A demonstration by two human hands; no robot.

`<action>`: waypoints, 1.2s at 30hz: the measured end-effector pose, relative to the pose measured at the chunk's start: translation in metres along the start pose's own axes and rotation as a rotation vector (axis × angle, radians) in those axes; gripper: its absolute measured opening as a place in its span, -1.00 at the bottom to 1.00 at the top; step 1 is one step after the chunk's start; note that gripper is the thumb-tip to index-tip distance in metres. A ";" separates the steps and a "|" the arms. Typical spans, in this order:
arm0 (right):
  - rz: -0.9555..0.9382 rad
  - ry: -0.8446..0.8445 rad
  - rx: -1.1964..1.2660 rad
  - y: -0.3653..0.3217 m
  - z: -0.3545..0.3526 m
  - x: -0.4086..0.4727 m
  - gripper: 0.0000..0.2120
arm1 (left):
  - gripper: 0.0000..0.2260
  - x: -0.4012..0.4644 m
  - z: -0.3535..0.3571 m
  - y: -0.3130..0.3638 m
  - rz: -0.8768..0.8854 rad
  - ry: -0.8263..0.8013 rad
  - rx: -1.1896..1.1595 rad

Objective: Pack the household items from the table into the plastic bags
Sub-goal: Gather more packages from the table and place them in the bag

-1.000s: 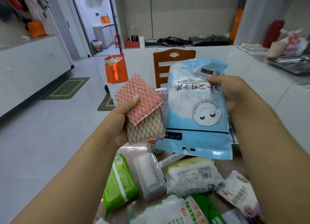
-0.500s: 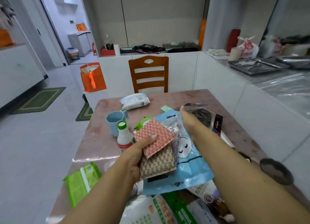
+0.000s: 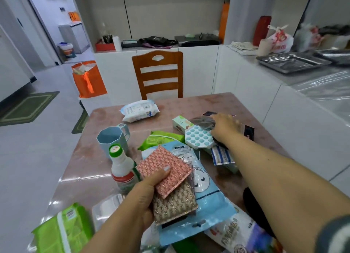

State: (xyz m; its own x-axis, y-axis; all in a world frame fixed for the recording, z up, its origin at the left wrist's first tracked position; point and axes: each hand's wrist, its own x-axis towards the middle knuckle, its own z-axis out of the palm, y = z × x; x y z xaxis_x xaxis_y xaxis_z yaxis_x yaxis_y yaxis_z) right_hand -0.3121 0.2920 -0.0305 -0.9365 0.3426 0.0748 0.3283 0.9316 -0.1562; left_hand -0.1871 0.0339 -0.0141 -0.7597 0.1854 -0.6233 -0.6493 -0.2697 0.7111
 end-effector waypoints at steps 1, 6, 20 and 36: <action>0.022 -0.009 -0.039 0.001 0.002 0.005 -0.61 | -0.73 0.002 0.000 0.000 -0.004 -0.004 -0.003; 0.061 0.084 -0.010 0.000 0.001 0.018 -0.75 | -0.67 0.009 0.000 0.001 -0.045 -0.007 -0.010; -0.590 -0.321 0.611 -0.061 -0.049 -0.193 -0.85 | -0.36 0.012 -0.006 0.005 -0.076 -0.249 -0.107; 0.539 0.035 0.438 0.029 0.018 -0.044 -0.71 | -0.48 0.017 -0.009 -0.005 -0.043 -0.118 -0.108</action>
State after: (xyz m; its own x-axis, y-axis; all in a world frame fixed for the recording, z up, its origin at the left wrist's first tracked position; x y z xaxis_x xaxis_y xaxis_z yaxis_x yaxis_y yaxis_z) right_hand -0.2635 0.3019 -0.0556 -0.6500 0.7541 -0.0939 0.6593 0.4982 -0.5632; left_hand -0.1968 0.0295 -0.0313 -0.7344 0.3069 -0.6053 -0.6784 -0.3583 0.6414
